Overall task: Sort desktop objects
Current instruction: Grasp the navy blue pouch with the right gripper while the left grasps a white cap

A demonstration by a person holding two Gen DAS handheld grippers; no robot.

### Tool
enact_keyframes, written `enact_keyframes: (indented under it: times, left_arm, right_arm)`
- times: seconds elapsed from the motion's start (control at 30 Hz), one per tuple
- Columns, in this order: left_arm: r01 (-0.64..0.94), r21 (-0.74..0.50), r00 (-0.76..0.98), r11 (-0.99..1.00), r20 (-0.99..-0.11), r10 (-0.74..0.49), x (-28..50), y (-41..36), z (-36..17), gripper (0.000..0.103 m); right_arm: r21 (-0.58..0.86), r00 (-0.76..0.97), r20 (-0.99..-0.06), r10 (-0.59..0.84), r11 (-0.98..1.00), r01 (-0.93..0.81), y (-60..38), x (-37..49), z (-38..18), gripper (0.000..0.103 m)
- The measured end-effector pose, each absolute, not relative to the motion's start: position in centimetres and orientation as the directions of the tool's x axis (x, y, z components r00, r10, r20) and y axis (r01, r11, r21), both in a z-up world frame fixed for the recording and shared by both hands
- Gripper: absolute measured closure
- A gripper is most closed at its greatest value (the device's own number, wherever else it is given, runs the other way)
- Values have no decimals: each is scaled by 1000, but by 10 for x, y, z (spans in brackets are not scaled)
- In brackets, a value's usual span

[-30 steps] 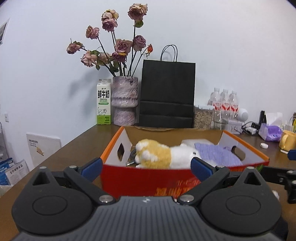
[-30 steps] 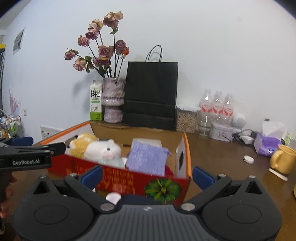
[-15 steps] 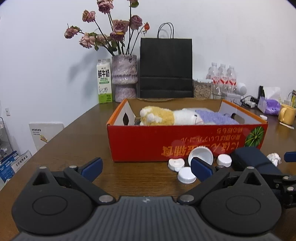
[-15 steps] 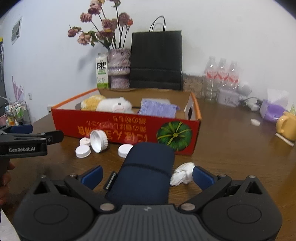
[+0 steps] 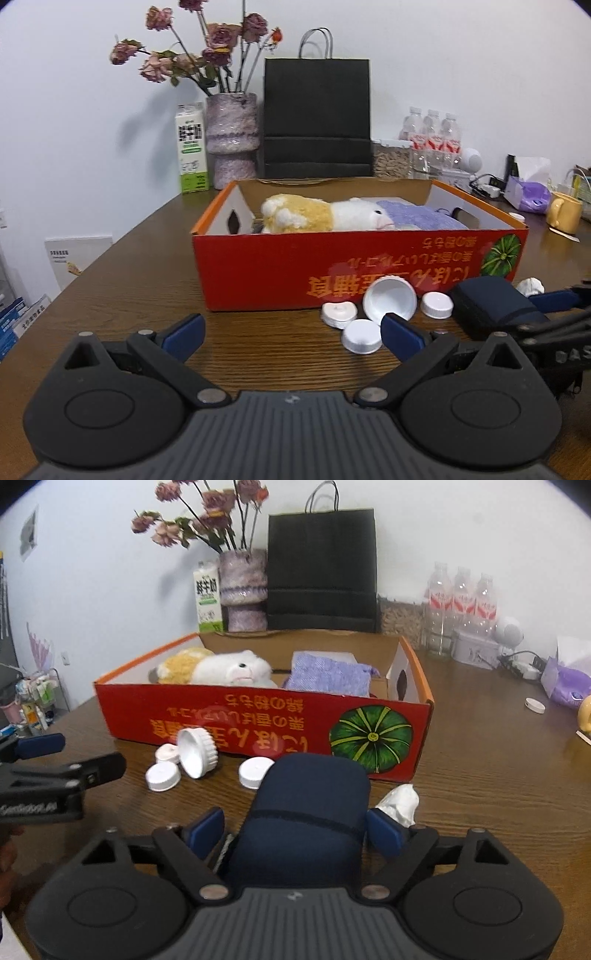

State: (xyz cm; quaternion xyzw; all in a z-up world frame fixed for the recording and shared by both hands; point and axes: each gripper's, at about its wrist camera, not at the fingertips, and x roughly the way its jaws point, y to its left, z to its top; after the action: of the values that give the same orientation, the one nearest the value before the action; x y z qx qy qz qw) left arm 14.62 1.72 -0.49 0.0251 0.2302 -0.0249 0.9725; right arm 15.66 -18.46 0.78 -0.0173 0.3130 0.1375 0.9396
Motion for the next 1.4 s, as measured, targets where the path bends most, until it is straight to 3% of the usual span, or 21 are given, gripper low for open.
enact_keyframes:
  times: [0.3,0.5,0.6,0.67,0.83,0.9,1.03,1.1,1.2,1.4]
  left_arm:
    - [124,81,856,989,-512,-65,165,-2,-9,0]
    - [124,40,817,991,-572,-79,179,1,-11,0]
    - [131,36,806,991,-586,-85,184,0,-12,13]
    - [133,28,790,991,-606,-89,189,0,-13,29]
    - [151,8,786,988,-607,-116,189,-1,-15,37]
    - [156,7,788,988,-604,-120,188,-2,-14,46]
    - [176,6,791,984,-597,-138,184,-5,-13,74]
    - [176,3,791,984,-595,-140,182,-5,-13,74]
    - [175,-28,791,984,-591,-157,181,-1,-13,74]
    - [166,-42,793,985,-589,-158,178,3,-11,74]
  right_arm:
    - [20,744,-619,251,952,-304,-178,171,-1,24]
    - [21,744,-619,252,952,-305,-178,171,-1,24]
    - [25,741,-622,254,952,-306,-178,171,-1,18]
    - [24,736,-627,256,950,-310,-176,172,-1,14]
    - [25,733,-629,258,950,-312,-176,172,-2,11]
    - [24,732,-630,259,949,-315,-176,172,-2,11]
    - [23,733,-630,258,949,-314,-175,172,-2,12]
    - [21,735,-628,257,949,-314,-175,171,-1,16]
    - [27,750,-608,259,951,-307,-176,167,1,35]
    - [-9,757,-602,256,945,-326,-170,159,6,40]
